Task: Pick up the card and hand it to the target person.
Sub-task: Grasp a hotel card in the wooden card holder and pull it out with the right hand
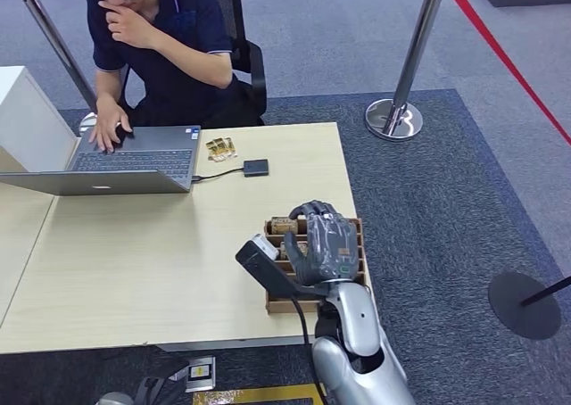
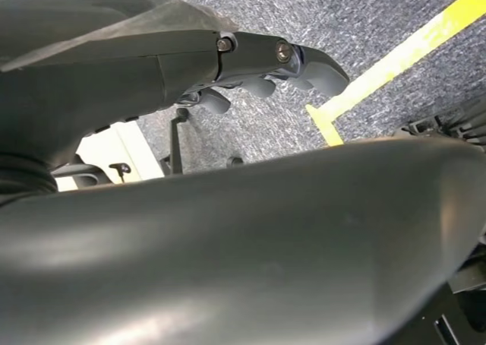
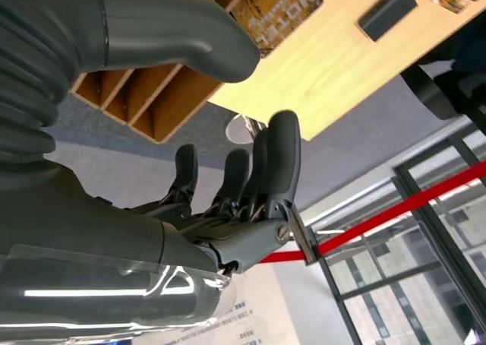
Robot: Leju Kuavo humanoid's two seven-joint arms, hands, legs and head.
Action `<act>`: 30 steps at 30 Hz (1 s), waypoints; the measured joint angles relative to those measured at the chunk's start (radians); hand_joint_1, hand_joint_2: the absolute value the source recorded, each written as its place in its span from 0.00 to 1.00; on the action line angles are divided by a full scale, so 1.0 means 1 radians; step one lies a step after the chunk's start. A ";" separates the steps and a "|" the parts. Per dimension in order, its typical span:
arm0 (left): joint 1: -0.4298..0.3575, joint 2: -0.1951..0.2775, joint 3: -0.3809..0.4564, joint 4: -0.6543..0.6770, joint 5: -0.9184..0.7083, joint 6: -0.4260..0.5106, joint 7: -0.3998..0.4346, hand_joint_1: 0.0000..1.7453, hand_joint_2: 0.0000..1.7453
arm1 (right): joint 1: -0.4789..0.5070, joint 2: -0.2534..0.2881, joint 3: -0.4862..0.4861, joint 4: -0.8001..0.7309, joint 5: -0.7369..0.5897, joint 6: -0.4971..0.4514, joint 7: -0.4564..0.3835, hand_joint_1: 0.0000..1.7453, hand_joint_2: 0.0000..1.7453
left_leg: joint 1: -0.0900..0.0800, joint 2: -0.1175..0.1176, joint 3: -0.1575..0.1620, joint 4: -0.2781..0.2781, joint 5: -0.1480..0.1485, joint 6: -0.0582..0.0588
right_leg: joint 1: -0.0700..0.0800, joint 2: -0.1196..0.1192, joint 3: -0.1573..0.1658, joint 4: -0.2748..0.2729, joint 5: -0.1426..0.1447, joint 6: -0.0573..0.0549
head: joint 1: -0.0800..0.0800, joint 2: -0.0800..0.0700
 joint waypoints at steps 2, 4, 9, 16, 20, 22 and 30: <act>-0.001 -0.001 0.000 0.000 0.000 -0.001 0.000 0.00 0.00 | -0.003 0.000 0.000 0.014 0.008 -0.001 0.006 0.45 1.00 | 0.000 0.000 0.000 0.000 0.000 0.000 | 0.000 0.000 0.000 0.000 0.000 0.000 | 0.000 0.000; -0.001 -0.001 0.000 0.000 0.000 -0.001 0.001 0.00 0.00 | -0.007 0.000 0.000 0.027 0.012 0.000 0.010 0.44 1.00 | 0.000 0.000 0.000 0.000 0.000 0.000 | 0.000 0.000 0.000 0.000 0.000 0.000 | 0.000 0.000; -0.003 -0.003 0.000 0.002 0.000 -0.001 0.001 0.00 0.00 | -0.021 0.004 0.000 0.055 0.019 0.005 0.018 0.42 1.00 | 0.000 0.000 0.000 0.000 0.000 0.000 | 0.000 0.000 0.000 0.000 0.000 0.000 | 0.000 0.000; -0.002 -0.003 0.000 0.004 0.004 0.003 -0.002 0.00 0.00 | -0.035 0.013 0.000 0.097 0.029 0.022 0.026 0.44 1.00 | 0.000 0.000 0.000 0.000 0.000 0.000 | 0.000 0.000 0.000 0.000 0.000 0.000 | 0.000 0.000; -0.001 -0.003 0.000 0.004 0.005 0.005 -0.002 0.00 0.00 | -0.040 0.015 0.001 0.124 0.031 0.027 0.027 0.45 1.00 | 0.000 0.000 -0.001 0.000 0.000 0.000 | 0.000 0.000 0.000 0.000 0.000 0.000 | 0.000 0.000; -0.001 -0.003 0.000 0.005 0.005 0.005 -0.002 0.00 0.00 | -0.043 0.016 0.002 0.137 0.032 0.028 0.028 0.45 1.00 | 0.000 0.000 -0.001 0.000 0.000 0.000 | 0.000 0.000 0.000 0.000 0.000 0.000 | 0.000 0.000; -0.001 -0.003 0.000 0.005 0.005 0.005 -0.002 0.00 0.00 | -0.052 0.020 0.008 0.189 0.042 0.031 0.035 0.45 1.00 | 0.000 0.000 -0.001 0.000 0.000 0.000 | 0.000 0.000 0.000 0.000 0.000 0.000 | 0.000 0.000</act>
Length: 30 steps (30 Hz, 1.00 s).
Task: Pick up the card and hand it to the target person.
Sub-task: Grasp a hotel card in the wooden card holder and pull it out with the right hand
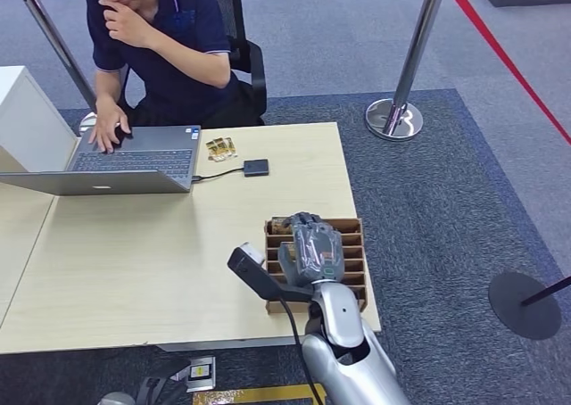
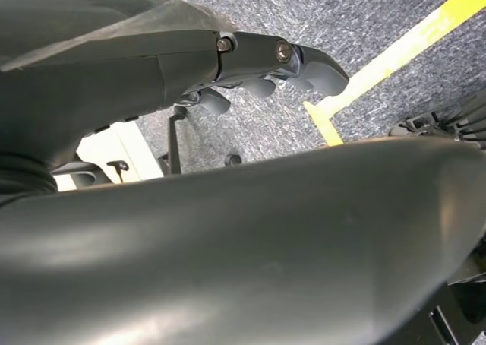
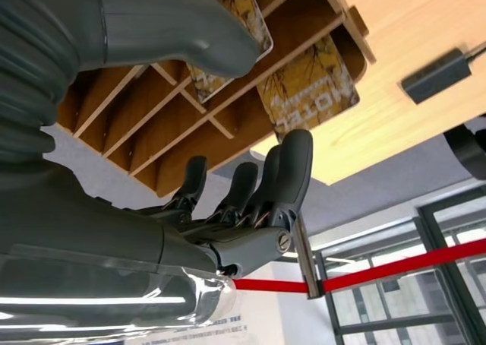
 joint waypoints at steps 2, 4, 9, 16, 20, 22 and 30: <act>0.000 0.000 0.000 0.000 0.000 0.000 0.000 0.00 0.00 | -0.003 0.001 0.002 0.014 0.006 -0.001 0.005 0.46 1.00 | 0.000 0.000 0.000 0.000 0.000 0.000 | 0.000 0.000 0.000 0.000 0.000 0.000 | 0.000 0.000; 0.000 0.000 0.000 0.000 -0.001 0.000 0.000 0.00 0.00 | -0.006 0.002 0.002 0.030 0.014 -0.002 0.014 0.46 1.00 | 0.000 0.000 0.000 0.000 0.000 0.000 | 0.000 0.000 0.000 0.000 0.000 0.000 | 0.000 0.000; 0.000 -0.001 0.000 0.000 -0.002 0.000 0.001 0.00 0.00 | -0.013 0.003 0.001 0.064 0.028 -0.009 0.027 0.44 1.00 | 0.000 0.000 0.000 0.000 0.000 0.000 | 0.000 0.000 0.000 0.000 0.000 0.000 | 0.000 0.000; 0.000 -0.002 0.000 0.000 -0.003 0.000 0.003 0.00 0.00 | -0.019 0.006 -0.003 0.102 0.034 -0.014 0.035 0.42 1.00 | 0.000 0.000 0.000 0.000 0.000 0.000 | 0.000 0.000 0.000 0.000 0.000 0.000 | 0.000 0.000; -0.001 -0.002 0.000 0.000 -0.004 0.000 0.003 0.00 0.00 | -0.023 0.008 -0.004 0.120 0.043 -0.018 0.038 0.43 1.00 | 0.000 0.000 0.000 0.000 0.000 0.000 | 0.000 0.000 0.000 0.000 0.000 0.000 | 0.000 0.000; -0.001 -0.002 0.000 0.000 -0.004 0.000 0.003 0.00 0.00 | -0.025 0.008 -0.006 0.127 0.047 -0.020 0.038 0.43 1.00 | 0.000 0.000 0.000 0.000 0.000 0.000 | 0.000 0.000 0.000 0.000 0.000 0.000 | 0.000 0.000; 0.000 -0.002 0.000 0.000 -0.004 0.000 0.003 0.00 0.00 | -0.028 0.011 -0.009 0.143 0.053 -0.022 0.038 0.57 1.00 | 0.000 0.000 0.000 0.000 0.000 0.000 | 0.000 0.000 0.000 0.000 0.000 0.000 | 0.000 0.000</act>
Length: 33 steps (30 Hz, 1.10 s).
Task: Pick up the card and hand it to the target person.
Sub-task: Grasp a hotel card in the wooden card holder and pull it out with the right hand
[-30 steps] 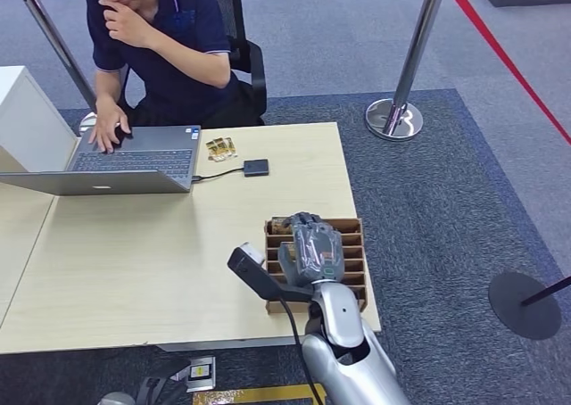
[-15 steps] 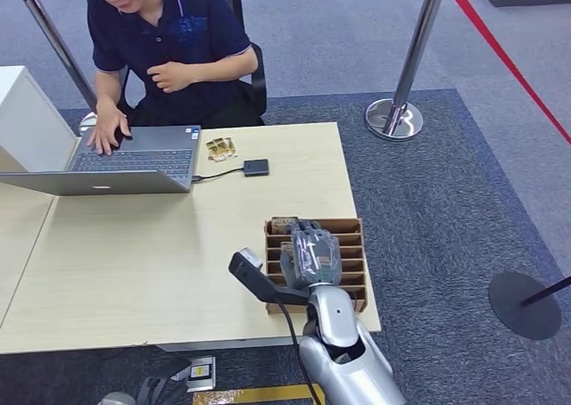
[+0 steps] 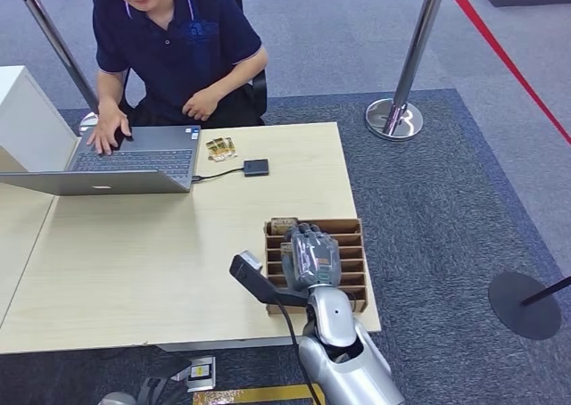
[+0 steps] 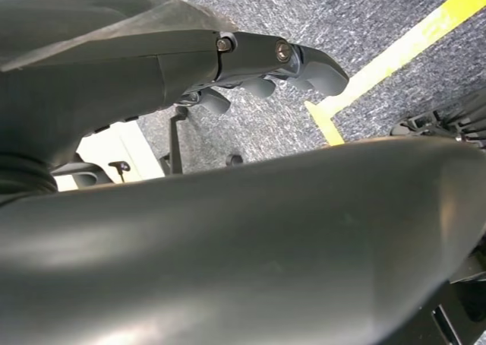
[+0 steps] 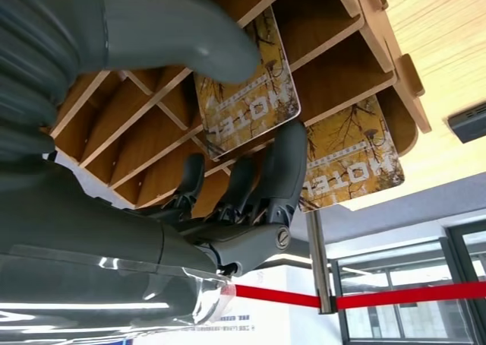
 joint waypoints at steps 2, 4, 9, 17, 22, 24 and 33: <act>0.000 0.000 0.000 0.000 0.000 0.000 0.000 0.00 0.00 | 0.000 0.000 0.000 0.000 0.004 -0.001 0.000 0.63 1.00 | 0.000 0.000 0.000 0.000 0.000 0.000 | 0.000 0.000 0.000 0.000 0.000 0.000 | 0.000 0.000; 0.000 0.000 0.000 0.000 0.000 0.001 0.000 0.00 0.00 | 0.000 0.000 0.000 -0.001 0.009 -0.003 0.000 0.67 1.00 | 0.000 0.000 0.000 0.000 0.000 0.000 | 0.000 0.000 0.000 0.000 0.000 0.000 | 0.000 0.000; 0.001 0.000 0.000 0.000 0.000 0.001 -0.002 0.00 0.00 | -0.001 0.000 0.000 -0.002 0.017 -0.007 -0.003 0.70 1.00 | 0.000 0.000 0.000 0.000 0.000 0.000 | 0.000 0.000 0.000 0.000 0.000 0.000 | 0.000 0.000; 0.001 -0.001 0.000 0.000 0.000 0.001 -0.002 0.00 0.00 | -0.001 0.000 0.000 -0.002 0.027 -0.010 -0.009 0.70 1.00 | 0.000 0.000 0.000 0.000 0.000 0.000 | 0.000 0.000 0.000 0.000 0.000 0.000 | 0.000 0.000; 0.002 -0.001 0.000 0.000 0.000 0.001 -0.003 0.00 0.00 | -0.001 0.000 0.000 -0.002 0.027 -0.010 -0.009 0.73 1.00 | 0.000 0.000 0.001 0.000 0.000 0.000 | 0.000 0.000 0.000 0.000 0.000 0.000 | 0.000 0.000; 0.002 -0.001 0.000 0.000 0.000 0.001 -0.003 0.00 0.00 | -0.001 0.000 0.000 -0.002 0.027 -0.010 -0.010 0.74 1.00 | 0.000 0.000 0.001 0.000 0.000 0.000 | 0.000 0.000 0.000 0.000 0.000 0.000 | 0.000 0.000; 0.002 -0.001 0.000 0.000 0.000 0.001 -0.003 0.00 0.00 | 0.000 0.000 0.000 -0.011 0.028 -0.010 -0.020 0.84 1.00 | 0.000 0.000 0.001 0.000 0.000 0.000 | 0.000 0.000 0.000 0.000 0.000 0.000 | 0.000 0.000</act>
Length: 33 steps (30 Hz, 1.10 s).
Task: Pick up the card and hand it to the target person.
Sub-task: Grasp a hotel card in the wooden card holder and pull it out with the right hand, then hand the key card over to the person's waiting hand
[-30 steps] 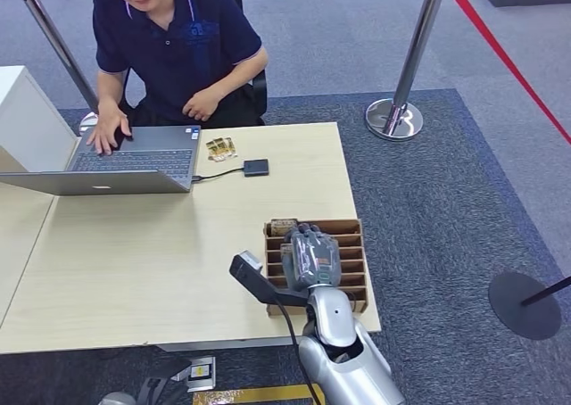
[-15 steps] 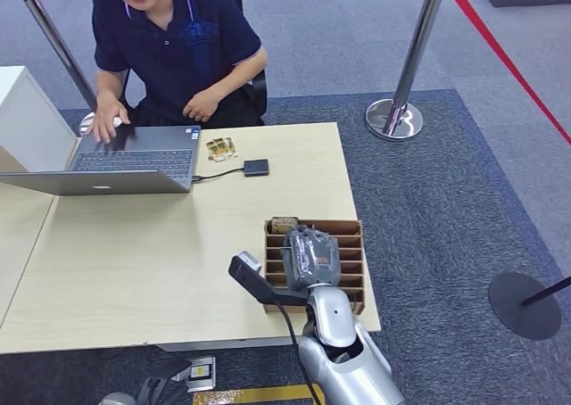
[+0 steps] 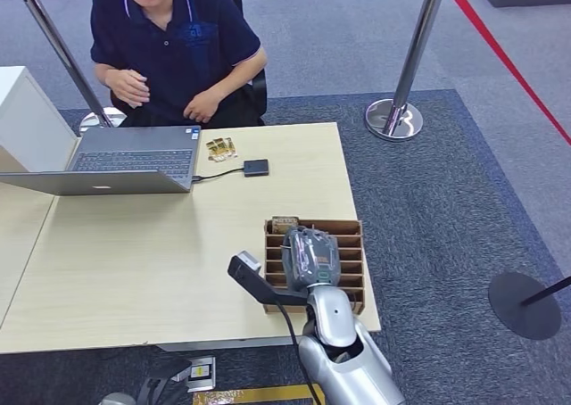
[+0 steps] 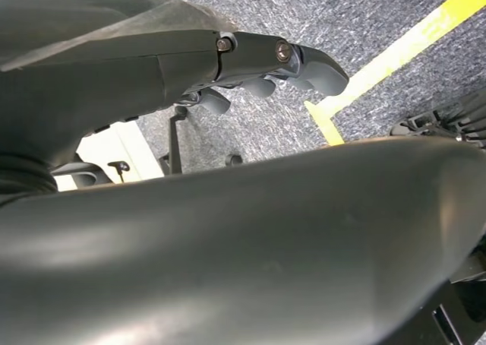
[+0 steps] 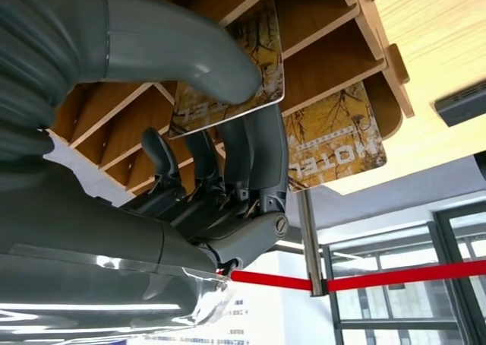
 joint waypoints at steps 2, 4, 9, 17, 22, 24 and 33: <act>0.000 0.000 0.000 0.000 0.000 0.000 0.000 0.00 0.00 | 0.000 0.000 0.000 -0.002 0.000 -0.001 -0.002 0.88 1.00 | 0.000 0.000 0.000 0.000 0.000 0.000 | 0.000 0.000 0.000 0.000 0.000 0.000 | 0.000 0.000; 0.000 0.000 0.000 0.000 0.000 0.000 0.000 0.00 0.00 | 0.001 0.000 -0.001 -0.007 -0.001 -0.001 -0.007 0.91 1.00 | 0.000 0.000 0.000 0.000 0.000 0.000 | 0.000 0.000 0.000 0.000 0.000 0.000 | 0.000 0.000; 0.000 0.000 0.000 0.000 0.000 -0.001 0.000 0.00 0.00 | 0.004 -0.002 -0.004 -0.052 -0.025 0.024 -0.037 0.95 1.00 | 0.000 0.000 0.000 0.000 0.000 0.000 | 0.000 0.000 0.000 0.000 0.000 0.000 | 0.000 0.000; 0.003 0.000 0.000 0.000 0.001 -0.001 -0.009 0.00 0.00 | 0.017 -0.015 -0.006 -0.211 -0.149 0.128 -0.115 0.89 1.00 | 0.000 0.000 0.000 0.000 0.000 0.000 | 0.000 0.000 0.000 0.000 0.000 0.000 | 0.000 0.000; 0.006 0.001 0.000 0.000 0.003 -0.001 -0.014 0.00 0.00 | 0.018 -0.033 -0.002 -0.316 -0.226 0.169 -0.161 0.88 1.00 | 0.000 0.000 0.000 0.000 0.000 0.000 | 0.000 0.000 0.000 0.000 0.000 0.000 | 0.000 0.000; 0.007 0.002 0.000 0.000 0.004 -0.001 -0.016 0.00 0.00 | 0.015 -0.041 0.004 -0.351 -0.252 0.177 -0.174 0.87 1.00 | 0.000 0.000 0.000 0.000 0.000 0.000 | 0.000 0.000 0.000 0.000 0.000 0.000 | 0.000 0.000; 0.007 0.002 0.000 0.000 0.002 -0.005 -0.014 0.00 0.00 | -0.079 -0.040 0.051 -0.347 -0.266 0.172 -0.163 0.90 1.00 | 0.000 0.000 0.000 0.000 0.000 0.000 | 0.000 0.000 0.000 0.001 0.000 0.000 | 0.000 0.000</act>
